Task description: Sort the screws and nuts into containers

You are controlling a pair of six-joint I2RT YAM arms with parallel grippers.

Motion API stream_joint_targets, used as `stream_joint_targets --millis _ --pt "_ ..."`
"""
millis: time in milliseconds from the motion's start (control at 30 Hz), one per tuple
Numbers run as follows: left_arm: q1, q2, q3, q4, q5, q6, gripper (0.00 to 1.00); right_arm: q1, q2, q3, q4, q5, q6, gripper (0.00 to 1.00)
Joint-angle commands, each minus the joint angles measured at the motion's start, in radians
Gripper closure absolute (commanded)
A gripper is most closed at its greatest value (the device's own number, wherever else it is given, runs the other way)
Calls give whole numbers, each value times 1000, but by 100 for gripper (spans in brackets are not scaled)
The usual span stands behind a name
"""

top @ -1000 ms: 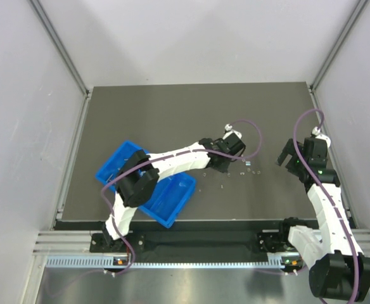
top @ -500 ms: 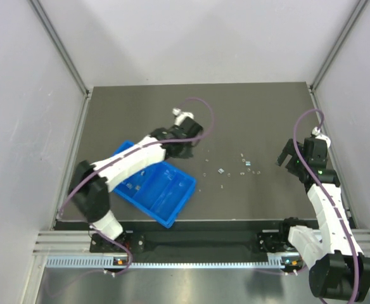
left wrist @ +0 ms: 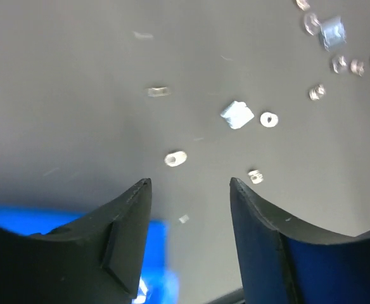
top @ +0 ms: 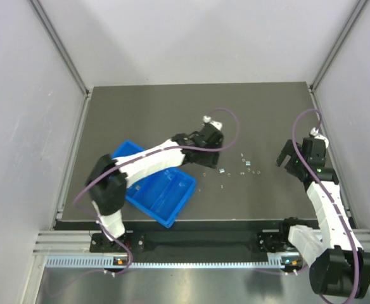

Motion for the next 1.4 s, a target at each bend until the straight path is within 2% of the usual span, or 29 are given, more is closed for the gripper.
stream_joint_targets --millis 0,200,333,367,433,633,900,1233,1367 --pt "-42 151 104 42 84 74 41 -15 -24 3 23 3 10 0" --pt "-49 310 258 -5 82 111 40 -15 -41 1 17 8 8 0" --pt "-57 394 393 -158 -87 -85 42 -15 -33 -2 20 8 11 0" --pt "-59 408 407 -183 -99 -174 43 -15 -32 -2 20 8 11 0" --pt "-65 428 408 -192 -103 -243 46 -15 -33 -2 20 11 13 0" --pt "-103 456 387 -192 -165 -397 44 -15 -25 -5 29 -6 4 0" --pt "-138 531 465 -269 -254 -491 43 -15 -36 -13 46 -49 2 0" --pt "-138 581 477 -283 -308 -576 45 13 -61 -20 45 -36 0 0" --pt "-137 600 477 -277 -293 -580 49 20 -58 -19 42 -30 2 0"
